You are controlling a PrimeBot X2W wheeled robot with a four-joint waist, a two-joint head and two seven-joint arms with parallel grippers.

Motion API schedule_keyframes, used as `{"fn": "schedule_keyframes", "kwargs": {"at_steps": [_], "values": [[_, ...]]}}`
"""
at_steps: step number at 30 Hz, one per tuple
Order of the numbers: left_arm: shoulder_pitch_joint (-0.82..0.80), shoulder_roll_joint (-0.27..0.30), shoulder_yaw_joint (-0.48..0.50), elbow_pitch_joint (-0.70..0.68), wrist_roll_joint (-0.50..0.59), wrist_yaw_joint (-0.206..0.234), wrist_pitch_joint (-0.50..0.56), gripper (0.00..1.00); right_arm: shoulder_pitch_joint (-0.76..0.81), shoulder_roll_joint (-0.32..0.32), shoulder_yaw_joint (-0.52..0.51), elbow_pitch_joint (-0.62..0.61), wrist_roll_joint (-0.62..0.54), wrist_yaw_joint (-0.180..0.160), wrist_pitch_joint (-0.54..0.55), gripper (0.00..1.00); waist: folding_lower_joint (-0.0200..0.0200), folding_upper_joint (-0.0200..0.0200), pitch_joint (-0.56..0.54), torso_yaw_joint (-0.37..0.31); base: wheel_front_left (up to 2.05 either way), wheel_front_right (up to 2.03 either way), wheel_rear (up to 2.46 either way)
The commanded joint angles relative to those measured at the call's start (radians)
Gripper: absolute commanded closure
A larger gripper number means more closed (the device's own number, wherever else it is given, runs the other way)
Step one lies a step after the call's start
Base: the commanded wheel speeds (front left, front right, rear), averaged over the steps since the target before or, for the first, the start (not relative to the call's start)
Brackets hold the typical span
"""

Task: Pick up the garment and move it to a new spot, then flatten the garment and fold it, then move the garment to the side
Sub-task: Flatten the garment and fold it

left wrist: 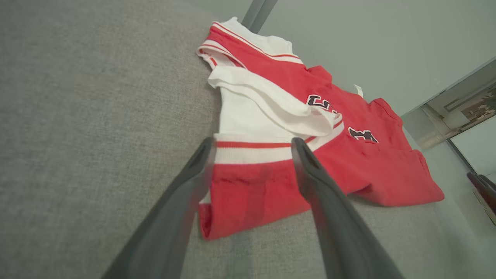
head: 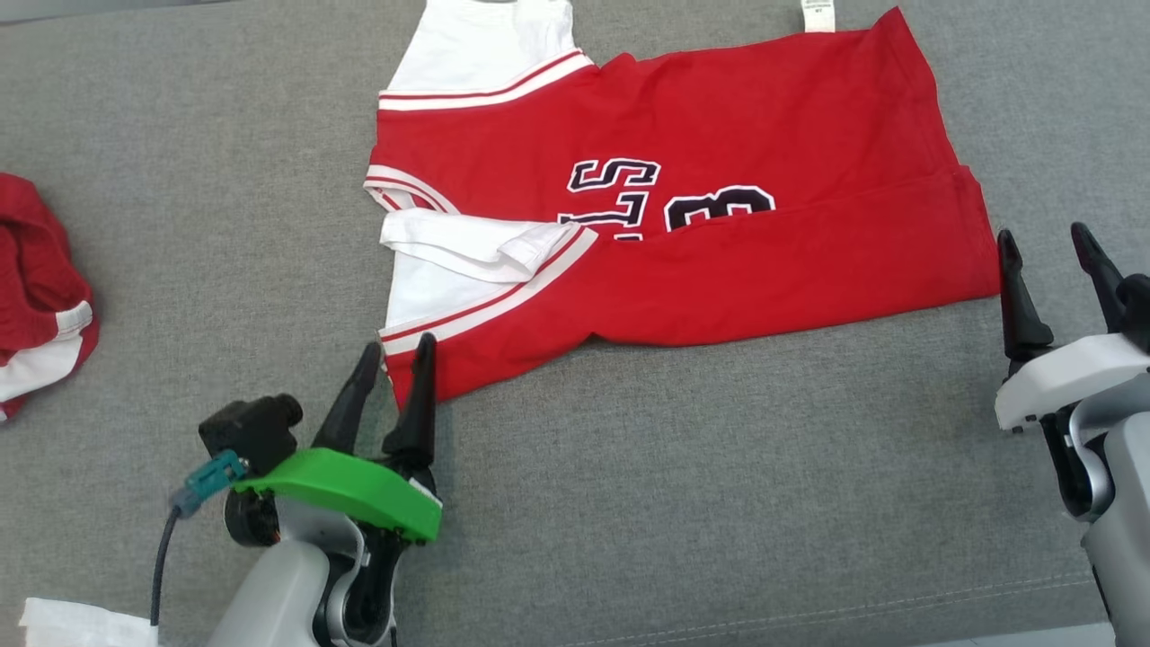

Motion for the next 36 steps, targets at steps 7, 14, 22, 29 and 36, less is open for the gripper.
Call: {"fn": "schedule_keyframes", "kwargs": {"at_steps": [7, 14, 22, 29, 36], "values": [[0.099, 0.006, -0.018, -0.055, -0.05, 0.08, 0.122, 0.0, 0.061, 0.016, 0.017, -0.016, 0.044, -0.002, -0.004, 0.0, 0.0, -0.0001, -0.011, -0.006, 0.0, 0.0, 0.0], [0.066, -0.001, -0.014, -0.029, -0.039, 0.132, 0.145, 0.0, 0.046, 0.009, 0.09, 0.023, 0.105, -0.002, -0.004, 0.0, 0.0, -0.0001, 0.005, -0.019, 0.0, 0.0, 0.0], [0.062, 0.003, -0.023, -0.018, -0.044, 0.115, 0.148, 1.0, -0.01, 0.006, 0.18, 0.139, 0.291, -0.002, -0.004, 0.0, 0.0, -0.0001, 0.005, -0.024, 0.0, 0.0, 0.0], [0.044, 0.022, -0.029, -0.027, -0.027, 0.107, 0.139, 1.0, -0.094, -0.016, 0.214, 0.232, 0.395, -0.002, -0.004, 0.0, 0.0, -0.0001, 0.01, -0.017, 0.0, 0.0, 0.0], [0.027, 0.029, -0.033, -0.031, -0.02, 0.107, 0.144, 1.0, -0.162, -0.002, 0.28, 0.332, 0.479, -0.002, -0.004, 0.45, 0.0, -0.0001, 0.022, -0.013, 0.0, 0.0, 0.0]]}}
